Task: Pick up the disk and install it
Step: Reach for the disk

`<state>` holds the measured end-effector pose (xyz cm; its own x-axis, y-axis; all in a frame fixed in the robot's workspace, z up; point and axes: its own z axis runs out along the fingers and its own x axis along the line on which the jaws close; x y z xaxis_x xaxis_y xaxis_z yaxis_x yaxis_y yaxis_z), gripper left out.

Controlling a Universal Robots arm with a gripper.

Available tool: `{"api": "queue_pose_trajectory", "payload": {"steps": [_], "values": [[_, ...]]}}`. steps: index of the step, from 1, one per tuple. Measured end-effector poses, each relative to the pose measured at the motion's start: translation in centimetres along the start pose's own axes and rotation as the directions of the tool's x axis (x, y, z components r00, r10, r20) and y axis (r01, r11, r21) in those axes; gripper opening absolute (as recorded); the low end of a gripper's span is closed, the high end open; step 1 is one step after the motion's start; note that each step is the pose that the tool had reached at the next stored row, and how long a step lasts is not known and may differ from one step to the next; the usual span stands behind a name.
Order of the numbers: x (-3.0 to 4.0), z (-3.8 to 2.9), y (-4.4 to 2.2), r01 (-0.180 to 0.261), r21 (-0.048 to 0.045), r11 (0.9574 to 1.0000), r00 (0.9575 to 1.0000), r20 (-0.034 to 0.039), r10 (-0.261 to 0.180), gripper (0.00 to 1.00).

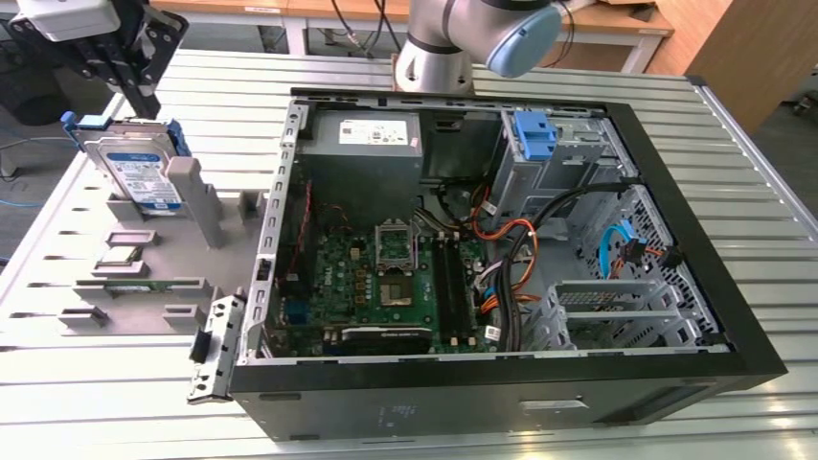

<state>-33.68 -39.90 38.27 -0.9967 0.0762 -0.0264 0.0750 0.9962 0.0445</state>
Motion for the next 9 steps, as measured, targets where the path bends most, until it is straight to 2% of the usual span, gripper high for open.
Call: {"api": "queue_pose_trajectory", "payload": {"steps": [9], "values": [[0.31,0.43,-0.04,0.000,0.0000,1.0000,1.0000,0.0000,0.000,0.11]]}}
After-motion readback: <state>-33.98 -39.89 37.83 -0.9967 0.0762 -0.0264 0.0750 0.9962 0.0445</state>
